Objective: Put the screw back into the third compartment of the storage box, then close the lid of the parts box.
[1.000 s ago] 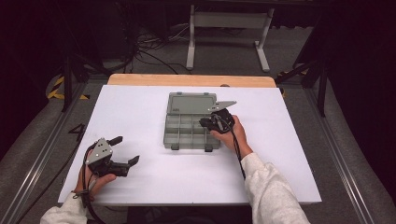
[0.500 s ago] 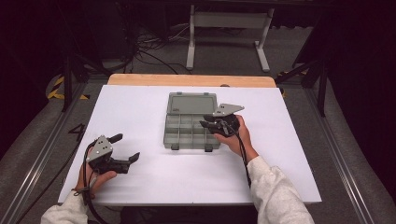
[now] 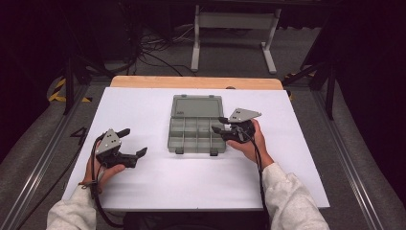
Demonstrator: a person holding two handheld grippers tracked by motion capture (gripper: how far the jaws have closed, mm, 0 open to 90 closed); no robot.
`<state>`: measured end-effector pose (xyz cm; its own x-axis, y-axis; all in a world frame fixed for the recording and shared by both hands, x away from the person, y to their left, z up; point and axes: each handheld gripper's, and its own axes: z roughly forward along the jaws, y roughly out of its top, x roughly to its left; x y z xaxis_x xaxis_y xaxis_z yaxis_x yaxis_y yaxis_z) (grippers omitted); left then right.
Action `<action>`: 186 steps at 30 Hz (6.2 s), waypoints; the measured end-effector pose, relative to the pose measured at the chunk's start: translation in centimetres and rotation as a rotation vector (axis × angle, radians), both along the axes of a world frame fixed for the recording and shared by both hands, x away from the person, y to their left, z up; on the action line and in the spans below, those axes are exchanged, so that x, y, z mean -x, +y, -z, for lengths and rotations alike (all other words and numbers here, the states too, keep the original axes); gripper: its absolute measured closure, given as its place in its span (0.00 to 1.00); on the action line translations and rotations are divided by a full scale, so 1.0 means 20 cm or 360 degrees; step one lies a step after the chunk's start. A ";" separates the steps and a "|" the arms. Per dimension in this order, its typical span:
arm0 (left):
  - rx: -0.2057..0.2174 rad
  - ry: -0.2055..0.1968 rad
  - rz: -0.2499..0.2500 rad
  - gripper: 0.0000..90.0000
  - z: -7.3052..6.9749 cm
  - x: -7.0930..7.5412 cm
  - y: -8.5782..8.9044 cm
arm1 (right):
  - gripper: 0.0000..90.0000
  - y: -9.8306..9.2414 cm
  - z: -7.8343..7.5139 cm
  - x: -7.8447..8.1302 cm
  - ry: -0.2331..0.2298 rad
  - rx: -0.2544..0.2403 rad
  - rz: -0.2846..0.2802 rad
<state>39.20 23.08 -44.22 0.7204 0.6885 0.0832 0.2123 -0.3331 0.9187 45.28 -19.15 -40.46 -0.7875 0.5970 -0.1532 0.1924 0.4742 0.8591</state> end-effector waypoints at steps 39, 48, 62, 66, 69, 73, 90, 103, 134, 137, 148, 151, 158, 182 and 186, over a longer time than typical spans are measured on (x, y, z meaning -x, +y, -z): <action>-0.0077 0.0014 0.0002 0.07 -0.06 -0.35 -0.14 | 0.12 -0.24 0.04 -0.11 -0.0029 -0.0044 0.0347; -0.0100 0.0037 -0.0008 0.09 -0.07 -0.43 -0.18 | 0.18 -0.28 0.07 -0.21 0.0004 0.0000 0.0441; -0.0125 0.0069 -0.0040 0.13 -0.10 -0.55 -0.24 | 0.23 -0.26 0.05 -0.35 0.0061 0.0007 0.0485; -0.0158 0.0105 -0.0046 0.13 -0.10 -0.60 -0.26 | 0.32 -0.25 0.05 -0.37 0.0089 -0.0002 0.0455; -0.0207 0.0121 -0.0066 0.15 -0.09 -0.62 -0.28 | 0.37 -0.23 0.06 -0.39 0.0103 0.0031 0.0453; -0.0334 0.0217 -0.0082 0.20 -0.05 -0.67 -0.33 | 0.47 -0.22 0.08 -0.40 0.0128 0.0077 0.0455; -0.0474 0.0340 -0.0080 0.73 0.05 -0.79 -0.43 | 1.00 -0.09 0.20 -0.52 0.0331 0.0329 0.0323; -0.0501 0.0385 -0.0063 0.81 0.08 -0.82 -0.47 | 1.00 -0.10 0.21 -0.56 0.0386 0.0325 0.0277; -0.0335 0.0436 -0.0274 0.83 0.07 -0.97 -0.53 | 1.00 -0.08 0.24 -0.63 0.0361 0.0173 0.0306; -0.0302 0.0421 -0.0291 0.82 0.06 -0.98 -0.52 | 1.00 -0.08 0.24 -0.63 0.0352 0.0162 0.0309; -0.0220 0.0331 -0.0297 0.80 -0.03 -0.97 -0.52 | 1.00 -0.09 0.19 -0.62 0.0267 0.0056 0.0311; -0.0244 0.0309 -0.0292 0.80 -0.05 -0.96 -0.53 | 1.00 -0.10 0.18 -0.62 0.0251 0.0040 0.0309; -0.0227 0.0273 -0.0273 0.79 -0.09 -0.95 -0.53 | 1.00 -0.10 0.13 -0.60 0.0208 0.0039 0.0294; -0.0182 0.0178 -0.0133 0.89 -0.23 -0.88 -0.51 | 1.00 -0.09 0.02 -0.52 0.0152 -0.0036 0.0290; -0.0161 0.0170 -0.0070 1.00 -0.26 -0.86 -0.51 | 1.00 -0.10 0.00 -0.50 0.0119 -0.0049 0.0275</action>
